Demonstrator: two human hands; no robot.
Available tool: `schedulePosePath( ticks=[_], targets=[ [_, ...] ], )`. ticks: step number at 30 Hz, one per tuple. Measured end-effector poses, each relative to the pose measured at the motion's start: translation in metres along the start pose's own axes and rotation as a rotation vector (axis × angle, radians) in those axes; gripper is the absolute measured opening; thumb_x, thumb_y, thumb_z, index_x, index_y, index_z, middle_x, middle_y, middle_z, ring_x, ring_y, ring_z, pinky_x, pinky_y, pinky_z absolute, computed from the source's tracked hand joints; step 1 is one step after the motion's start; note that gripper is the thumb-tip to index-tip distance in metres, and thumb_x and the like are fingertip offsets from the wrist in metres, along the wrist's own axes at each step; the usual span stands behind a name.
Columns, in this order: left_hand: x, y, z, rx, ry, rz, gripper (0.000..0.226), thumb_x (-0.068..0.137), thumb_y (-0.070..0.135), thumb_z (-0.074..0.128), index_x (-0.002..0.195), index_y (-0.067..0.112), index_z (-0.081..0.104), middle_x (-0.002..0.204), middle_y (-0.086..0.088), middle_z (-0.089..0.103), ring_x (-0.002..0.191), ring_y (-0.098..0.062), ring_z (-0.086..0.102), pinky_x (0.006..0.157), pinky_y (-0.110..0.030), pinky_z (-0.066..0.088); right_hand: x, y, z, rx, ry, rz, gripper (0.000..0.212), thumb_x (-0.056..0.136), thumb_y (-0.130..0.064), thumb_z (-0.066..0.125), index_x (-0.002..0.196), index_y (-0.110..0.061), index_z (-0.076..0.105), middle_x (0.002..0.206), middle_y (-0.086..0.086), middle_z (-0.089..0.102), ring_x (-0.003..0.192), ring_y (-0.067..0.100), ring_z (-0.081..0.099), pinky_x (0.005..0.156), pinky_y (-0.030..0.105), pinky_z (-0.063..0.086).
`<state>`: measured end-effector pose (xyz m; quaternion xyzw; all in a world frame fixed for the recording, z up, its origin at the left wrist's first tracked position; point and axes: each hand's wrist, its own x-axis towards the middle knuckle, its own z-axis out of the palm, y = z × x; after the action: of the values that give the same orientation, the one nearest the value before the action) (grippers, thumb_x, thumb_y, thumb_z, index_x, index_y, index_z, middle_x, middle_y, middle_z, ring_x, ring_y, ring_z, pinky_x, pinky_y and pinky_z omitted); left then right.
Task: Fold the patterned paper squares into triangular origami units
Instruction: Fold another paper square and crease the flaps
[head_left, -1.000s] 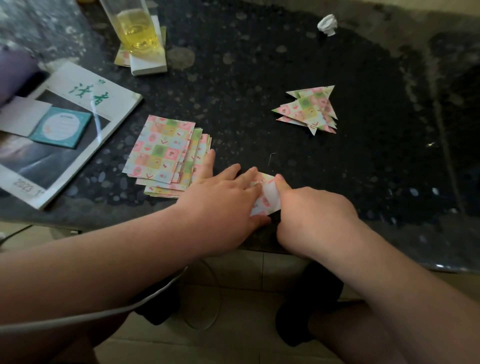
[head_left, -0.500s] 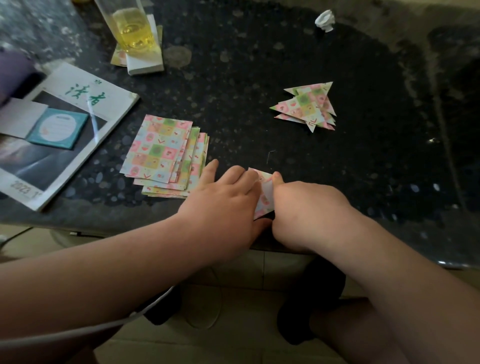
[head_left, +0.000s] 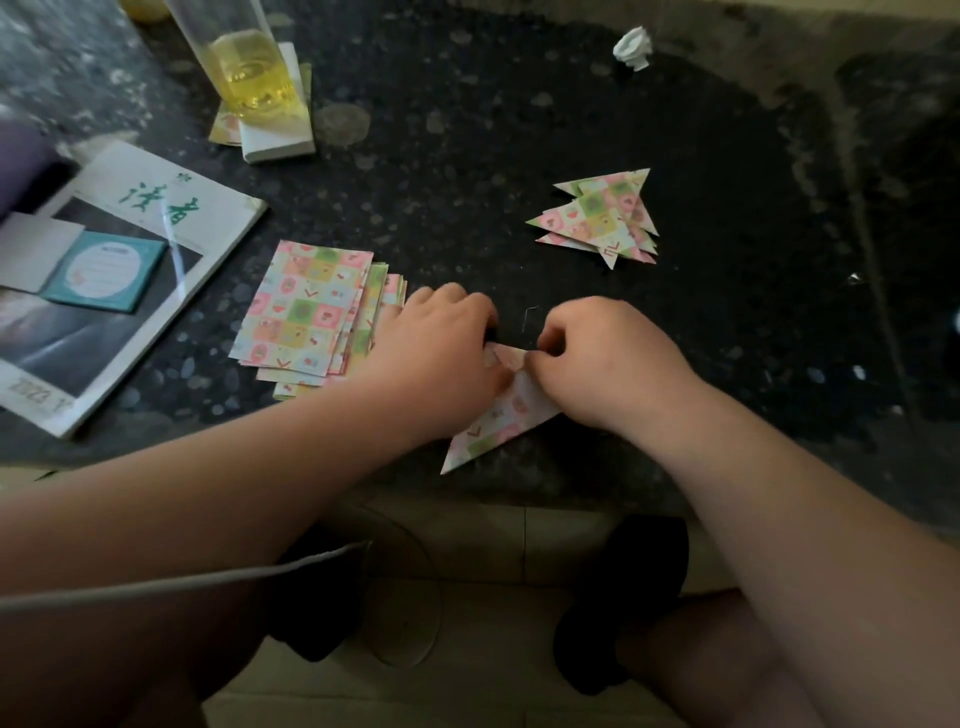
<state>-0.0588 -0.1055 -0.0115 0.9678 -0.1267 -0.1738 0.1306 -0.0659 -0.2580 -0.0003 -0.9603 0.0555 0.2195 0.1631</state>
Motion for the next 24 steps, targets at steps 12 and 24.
schedulePosePath(
  ticks=[12, 24],
  targets=[
    [0.016, 0.000, -0.016, -0.173, -0.219, -0.055, 0.020, 0.094, 0.036, 0.069, 0.075, 0.033, 0.063, 0.085, 0.011, 0.066, 0.078, -0.007, 0.061, 0.060, -0.022, 0.045, 0.003, 0.004, -0.001, 0.167, -0.066, -0.060, 0.020, 0.087, -0.045, 0.076, 0.089, -0.029, 0.065, 0.093, -0.005, 0.065, 0.084, 0.014, 0.062, 0.077, 0.039, 0.059],
    [-0.024, 0.012, -0.056, -0.417, -0.013, 0.071, 0.019, 0.096, 0.033, 0.066, 0.080, 0.030, 0.074, 0.065, 0.013, 0.068, 0.053, 0.006, 0.057, 0.044, -0.009, 0.037, -0.032, 0.011, -0.035, 0.548, 0.054, -0.288, 0.015, 0.091, -0.019, 0.074, 0.078, -0.024, 0.078, 0.080, -0.010, 0.076, 0.078, 0.001, 0.069, 0.069, 0.022, 0.059]
  ],
)
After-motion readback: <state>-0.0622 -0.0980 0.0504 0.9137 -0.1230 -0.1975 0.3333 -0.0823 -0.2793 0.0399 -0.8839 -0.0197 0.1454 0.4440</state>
